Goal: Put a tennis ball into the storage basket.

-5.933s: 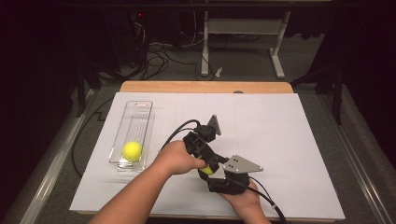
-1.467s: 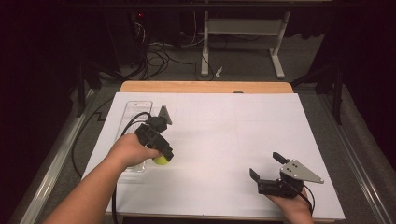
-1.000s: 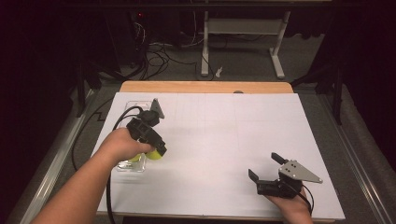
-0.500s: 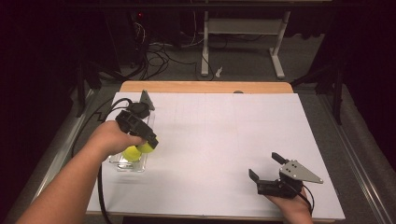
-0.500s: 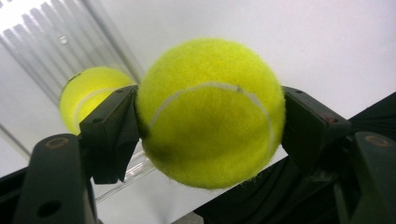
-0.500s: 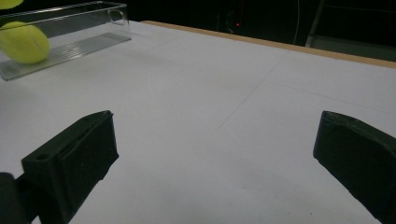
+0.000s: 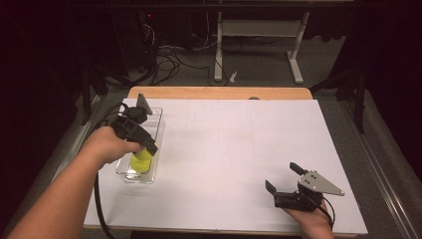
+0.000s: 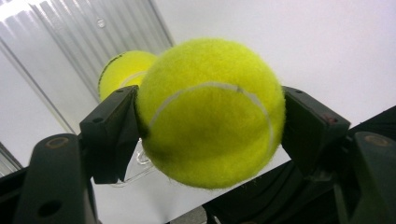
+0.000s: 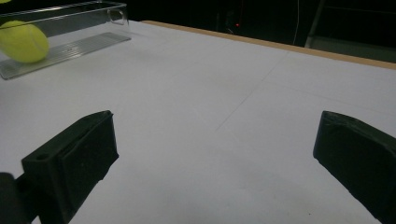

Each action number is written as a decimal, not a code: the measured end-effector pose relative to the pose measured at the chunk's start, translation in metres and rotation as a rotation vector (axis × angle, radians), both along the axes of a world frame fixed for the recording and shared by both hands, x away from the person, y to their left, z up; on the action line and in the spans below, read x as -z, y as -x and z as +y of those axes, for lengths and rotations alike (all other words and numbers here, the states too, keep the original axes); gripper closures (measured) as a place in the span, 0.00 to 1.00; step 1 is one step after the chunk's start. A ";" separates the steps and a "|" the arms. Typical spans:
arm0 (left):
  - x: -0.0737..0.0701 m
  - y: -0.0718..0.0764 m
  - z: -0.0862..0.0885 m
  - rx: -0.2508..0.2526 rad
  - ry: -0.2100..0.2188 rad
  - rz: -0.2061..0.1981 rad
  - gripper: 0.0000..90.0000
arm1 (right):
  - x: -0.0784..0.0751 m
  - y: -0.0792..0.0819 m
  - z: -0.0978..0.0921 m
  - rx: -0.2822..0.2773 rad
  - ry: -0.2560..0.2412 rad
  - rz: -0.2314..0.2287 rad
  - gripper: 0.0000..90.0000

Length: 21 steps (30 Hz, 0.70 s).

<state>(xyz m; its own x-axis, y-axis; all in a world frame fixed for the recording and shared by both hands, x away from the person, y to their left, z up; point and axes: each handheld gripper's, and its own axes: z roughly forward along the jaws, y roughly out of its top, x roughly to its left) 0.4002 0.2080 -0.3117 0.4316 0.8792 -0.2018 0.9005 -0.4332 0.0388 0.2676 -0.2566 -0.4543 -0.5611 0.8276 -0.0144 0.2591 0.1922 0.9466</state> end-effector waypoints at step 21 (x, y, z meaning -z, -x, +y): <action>0.007 -0.007 0.023 -0.054 -0.015 0.018 0.30 | 0.001 -0.001 0.001 -0.004 -0.001 0.003 0.00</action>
